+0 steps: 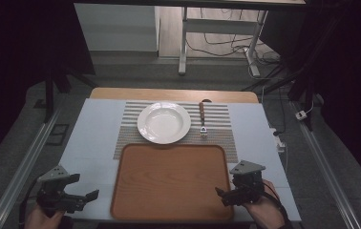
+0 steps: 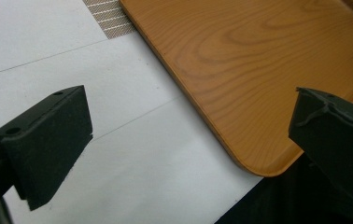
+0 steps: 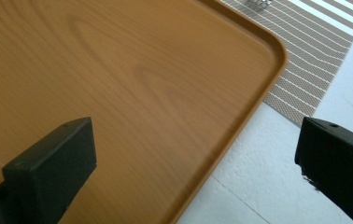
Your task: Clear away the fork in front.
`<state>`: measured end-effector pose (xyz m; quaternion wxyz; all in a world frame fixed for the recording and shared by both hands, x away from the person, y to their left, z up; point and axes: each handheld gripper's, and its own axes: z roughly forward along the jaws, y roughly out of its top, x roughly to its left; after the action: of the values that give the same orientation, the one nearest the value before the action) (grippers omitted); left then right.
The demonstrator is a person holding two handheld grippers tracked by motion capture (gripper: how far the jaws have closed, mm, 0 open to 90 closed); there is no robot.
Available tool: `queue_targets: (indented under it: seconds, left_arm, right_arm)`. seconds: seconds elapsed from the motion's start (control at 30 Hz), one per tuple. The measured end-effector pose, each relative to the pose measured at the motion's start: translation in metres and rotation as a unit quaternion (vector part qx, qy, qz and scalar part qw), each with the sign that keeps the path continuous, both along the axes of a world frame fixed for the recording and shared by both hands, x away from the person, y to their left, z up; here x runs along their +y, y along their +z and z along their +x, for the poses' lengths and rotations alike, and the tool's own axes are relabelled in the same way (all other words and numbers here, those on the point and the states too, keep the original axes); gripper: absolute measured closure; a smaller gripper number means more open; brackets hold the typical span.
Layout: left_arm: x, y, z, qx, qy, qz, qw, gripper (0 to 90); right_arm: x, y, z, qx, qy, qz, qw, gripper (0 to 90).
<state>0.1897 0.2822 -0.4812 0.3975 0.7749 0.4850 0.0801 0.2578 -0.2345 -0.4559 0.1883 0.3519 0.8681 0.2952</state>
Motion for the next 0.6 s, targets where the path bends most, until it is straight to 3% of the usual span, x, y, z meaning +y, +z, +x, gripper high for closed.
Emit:
queue_targets:
  seconds: [0.4, 0.6]
  left_arm:
    - [0.000, 0.000, 0.000, 0.001, 0.000, -0.002, 1.0000, 0.0]
    - [0.000, 0.000, 0.000, 0.002, 0.001, -0.002, 1.0000, 0.0]
  right_arm:
    - [0.016, -0.006, 0.009, 0.005, 0.021, -0.032, 0.9993, 0.0]
    - [0.028, -0.008, 0.014, 0.001, 0.028, -0.062, 0.9977, 0.0]
